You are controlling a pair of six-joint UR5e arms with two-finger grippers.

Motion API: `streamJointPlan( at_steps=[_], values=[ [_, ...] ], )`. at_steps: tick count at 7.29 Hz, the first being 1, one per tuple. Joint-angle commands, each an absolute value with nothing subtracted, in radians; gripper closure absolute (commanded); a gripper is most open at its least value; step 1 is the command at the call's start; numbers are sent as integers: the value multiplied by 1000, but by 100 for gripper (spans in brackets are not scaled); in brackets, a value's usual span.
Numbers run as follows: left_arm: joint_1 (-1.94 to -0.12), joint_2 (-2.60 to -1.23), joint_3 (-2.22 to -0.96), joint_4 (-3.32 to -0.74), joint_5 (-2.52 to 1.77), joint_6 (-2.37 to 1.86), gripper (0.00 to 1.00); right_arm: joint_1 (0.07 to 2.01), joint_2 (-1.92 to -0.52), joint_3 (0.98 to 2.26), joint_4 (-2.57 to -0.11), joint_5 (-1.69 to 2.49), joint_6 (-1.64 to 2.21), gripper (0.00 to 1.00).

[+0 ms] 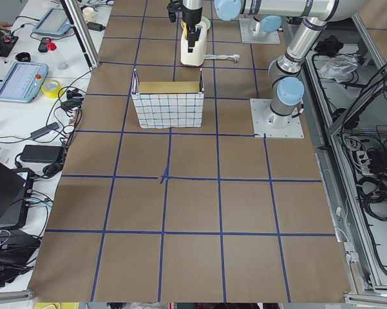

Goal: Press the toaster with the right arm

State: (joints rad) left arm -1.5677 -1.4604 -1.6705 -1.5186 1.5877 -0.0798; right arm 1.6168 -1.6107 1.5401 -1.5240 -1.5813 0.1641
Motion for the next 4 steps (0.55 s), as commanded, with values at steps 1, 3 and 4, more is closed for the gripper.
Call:
streamJointPlan(
  at_steps=[1, 3, 4],
  values=[
    [-1568, -1460, -1671, -1519, 1589, -80, 0, 1615, -1611, 1540, -1525, -1578, 163, 0],
    [-1568, -1460, -1671, -1519, 1588, -80, 0, 1612, -1611, 1540, -1523, -1583, 163, 10],
    [-1568, -1460, -1671, -1519, 1588, -80, 0, 1608, -1608, 1540, -1522, -1582, 157, 44]
  ],
)
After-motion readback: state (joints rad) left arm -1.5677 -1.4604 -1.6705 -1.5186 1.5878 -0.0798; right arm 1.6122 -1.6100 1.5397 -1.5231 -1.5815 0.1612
